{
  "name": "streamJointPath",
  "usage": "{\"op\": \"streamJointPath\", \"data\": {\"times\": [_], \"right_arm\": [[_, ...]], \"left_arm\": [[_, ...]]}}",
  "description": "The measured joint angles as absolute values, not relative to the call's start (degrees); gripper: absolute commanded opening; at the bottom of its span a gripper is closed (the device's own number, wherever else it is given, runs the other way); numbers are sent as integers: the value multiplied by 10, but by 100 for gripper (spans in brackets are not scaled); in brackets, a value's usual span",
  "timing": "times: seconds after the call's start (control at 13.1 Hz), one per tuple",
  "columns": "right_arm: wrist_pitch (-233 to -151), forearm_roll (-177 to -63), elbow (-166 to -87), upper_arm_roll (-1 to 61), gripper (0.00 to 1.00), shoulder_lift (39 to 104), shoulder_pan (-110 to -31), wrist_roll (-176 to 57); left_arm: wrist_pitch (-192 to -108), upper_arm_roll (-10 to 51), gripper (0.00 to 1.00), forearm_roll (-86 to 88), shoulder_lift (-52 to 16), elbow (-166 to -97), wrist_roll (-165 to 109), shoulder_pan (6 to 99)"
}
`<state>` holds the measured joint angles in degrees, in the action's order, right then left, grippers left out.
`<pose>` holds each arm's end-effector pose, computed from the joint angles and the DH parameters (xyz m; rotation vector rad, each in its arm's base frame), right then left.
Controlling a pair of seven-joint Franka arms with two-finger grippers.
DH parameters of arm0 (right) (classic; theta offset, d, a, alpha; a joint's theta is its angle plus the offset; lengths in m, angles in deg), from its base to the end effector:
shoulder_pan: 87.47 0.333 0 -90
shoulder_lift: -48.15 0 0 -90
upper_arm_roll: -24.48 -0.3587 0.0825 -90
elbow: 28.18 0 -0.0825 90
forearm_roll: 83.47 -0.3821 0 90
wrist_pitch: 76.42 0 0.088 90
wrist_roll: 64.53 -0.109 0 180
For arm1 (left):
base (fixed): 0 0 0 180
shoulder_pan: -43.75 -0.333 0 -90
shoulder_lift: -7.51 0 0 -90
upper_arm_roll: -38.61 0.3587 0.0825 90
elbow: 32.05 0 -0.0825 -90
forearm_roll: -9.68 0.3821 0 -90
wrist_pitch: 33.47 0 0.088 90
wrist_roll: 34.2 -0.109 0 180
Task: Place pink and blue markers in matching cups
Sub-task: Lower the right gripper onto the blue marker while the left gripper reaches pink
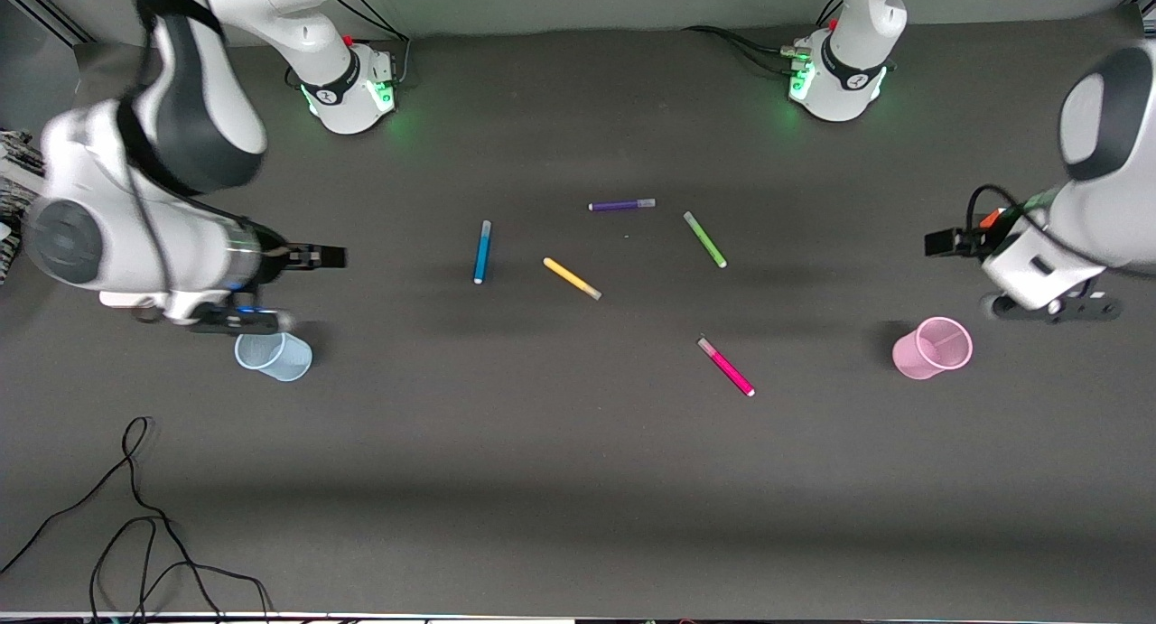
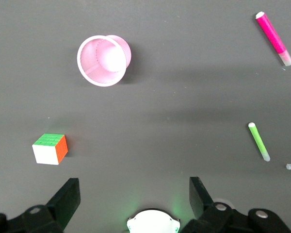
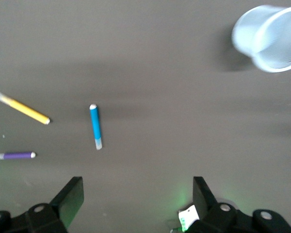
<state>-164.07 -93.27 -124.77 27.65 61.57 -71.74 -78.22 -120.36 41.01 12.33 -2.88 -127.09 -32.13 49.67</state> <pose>0.5723 0.1499 0.4767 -3.0106 0.0716 0.6332 0.5840 -0.0325 0.5177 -3.0327 0.0452 0.4902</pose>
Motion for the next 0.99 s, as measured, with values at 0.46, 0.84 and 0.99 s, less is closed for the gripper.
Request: {"op": "streamJointPath", "data": {"times": [0.46, 0.84, 0.99], "right_arm": [[-1641, -996, -1245, 275, 99, 736, -658, -812], [-1664, -1053, -1200, 275, 99, 878, -637, -812], [-1664, -1058, -1185, 275, 99, 913, -630, -812]], "left_arm": [[-1212, 408, 99, 119, -173, -1201, -321, 497], [-1256, 367, 99, 69, -233, -1184, -234, 509], [-1285, 360, 99, 50, -252, -1184, -164, 524]]}}
